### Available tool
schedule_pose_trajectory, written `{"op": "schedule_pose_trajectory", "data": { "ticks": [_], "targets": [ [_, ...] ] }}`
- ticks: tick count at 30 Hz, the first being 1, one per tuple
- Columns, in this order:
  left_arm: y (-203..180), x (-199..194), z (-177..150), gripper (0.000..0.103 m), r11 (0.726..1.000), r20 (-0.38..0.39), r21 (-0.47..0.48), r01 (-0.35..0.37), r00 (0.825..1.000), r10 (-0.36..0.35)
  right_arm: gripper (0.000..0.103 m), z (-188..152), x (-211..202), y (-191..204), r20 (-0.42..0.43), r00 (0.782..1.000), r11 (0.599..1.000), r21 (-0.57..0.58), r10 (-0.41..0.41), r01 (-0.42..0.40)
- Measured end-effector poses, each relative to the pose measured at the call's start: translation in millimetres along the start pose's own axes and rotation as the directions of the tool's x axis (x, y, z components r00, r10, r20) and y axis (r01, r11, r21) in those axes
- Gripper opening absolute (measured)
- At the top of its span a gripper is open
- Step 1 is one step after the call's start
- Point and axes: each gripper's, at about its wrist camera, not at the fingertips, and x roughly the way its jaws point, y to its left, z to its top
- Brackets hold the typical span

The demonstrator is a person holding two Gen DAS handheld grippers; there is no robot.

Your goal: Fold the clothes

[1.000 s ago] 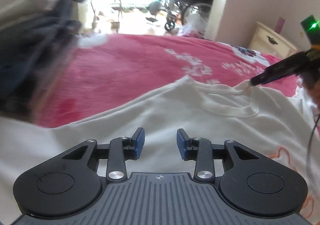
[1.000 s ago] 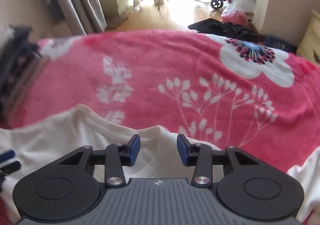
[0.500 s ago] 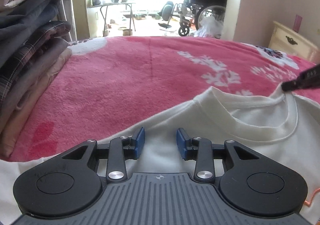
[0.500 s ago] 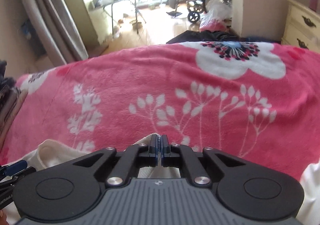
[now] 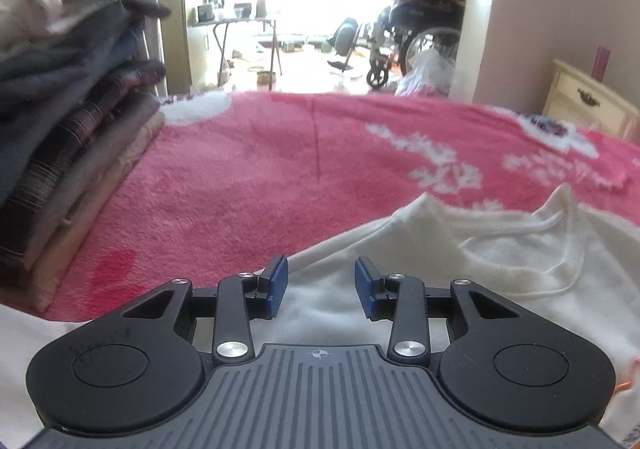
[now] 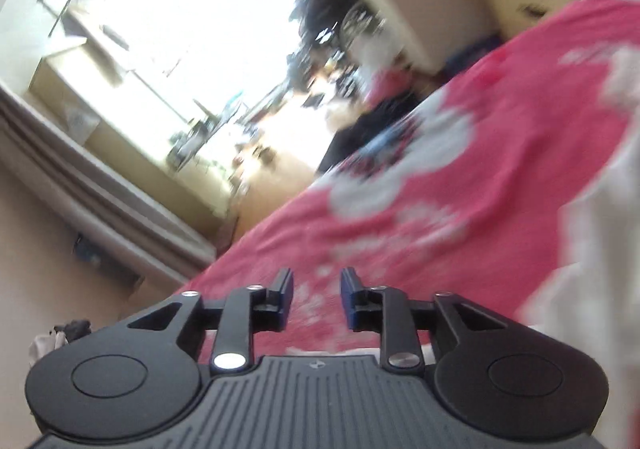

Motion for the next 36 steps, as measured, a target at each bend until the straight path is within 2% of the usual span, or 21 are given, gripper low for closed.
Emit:
{"op": "schedule_pose_trajectory", "data": {
  "ticks": [2,4,5,7,9,13,15,18,20,21,23,24,25,27,30,31,36],
  "targets": [
    [-6,-14,3,0.038,0.999,0.021,-0.008,0.034,0.999,-0.034,0.032,5,-33,-22,0.019,0.998,0.998,0.013,-0.067,0.067],
    [-18,-26,5,0.040,0.995,0.021,-0.017,0.096,0.995,-0.095,0.040,3,-56,-48,0.016,0.989,0.988,0.051,-0.145,0.144],
    [-26,-30,4,0.040,0.990,0.009,-0.015,0.138,0.990,-0.137,0.040,1,-65,-62,0.010,0.984,0.981,0.074,-0.180,0.179],
    [-48,-33,1,0.040,0.972,-0.032,0.013,0.235,0.972,-0.234,0.040,-7,-69,-91,-0.027,0.977,0.965,0.152,-0.213,0.215],
    [-70,-32,-5,0.040,0.955,-0.068,0.050,0.293,0.955,-0.289,0.040,-14,-69,-115,-0.052,0.971,0.946,0.222,-0.231,0.237],
    [-102,-24,-18,0.040,0.933,-0.111,0.111,0.343,0.937,-0.332,0.040,-21,-55,-143,-0.060,0.965,0.917,0.300,-0.257,0.263],
    [-115,-21,-23,0.040,0.924,-0.124,0.142,0.356,0.932,-0.340,0.040,-20,-47,-157,-0.063,0.955,0.887,0.358,-0.288,0.291],
    [-128,-25,-21,0.040,0.905,-0.112,0.193,0.379,0.925,-0.364,0.041,-20,-46,-171,-0.016,0.970,0.856,0.467,-0.242,0.221],
    [-138,-26,-15,0.040,0.890,-0.113,0.225,0.396,0.918,-0.380,0.040,-19,-44,-173,0.027,0.980,0.863,0.478,-0.198,0.162],
    [-145,-24,-11,0.040,0.882,-0.119,0.238,0.407,0.913,-0.390,0.039,-18,-43,-172,0.036,0.980,0.869,0.469,-0.196,0.156],
    [-160,-16,-7,0.040,0.863,-0.127,0.269,0.428,0.904,-0.408,0.022,-17,-40,-167,0.050,0.979,0.894,0.417,-0.199,0.161],
    [-169,-12,-7,0.040,0.857,-0.123,0.286,0.429,0.903,-0.412,0.007,-15,-41,-162,0.067,0.974,0.909,0.379,-0.215,0.174],
    [-177,-6,-8,0.040,0.851,-0.120,0.302,0.430,0.903,-0.413,0.004,-12,-43,-157,0.087,0.969,0.921,0.338,-0.232,0.191],
    [-193,6,-13,0.040,0.842,-0.119,0.342,0.417,0.908,-0.401,0.004,-7,-46,-147,0.129,0.956,0.940,0.256,-0.264,0.225],
    [-211,21,-24,0.040,0.843,-0.107,0.422,0.334,0.942,-0.319,0.004,7,-52,-140,0.172,0.930,0.941,0.158,-0.324,0.299],
    [-212,25,-27,0.040,0.846,-0.111,0.425,0.322,0.946,-0.304,0.004,13,-53,-142,0.174,0.921,0.935,0.134,-0.348,0.328],
    [-211,28,-32,0.040,0.851,-0.104,0.424,0.311,0.950,-0.295,0.003,20,-40,-153,0.168,0.861,0.877,0.064,-0.479,0.476]
  ]
}}
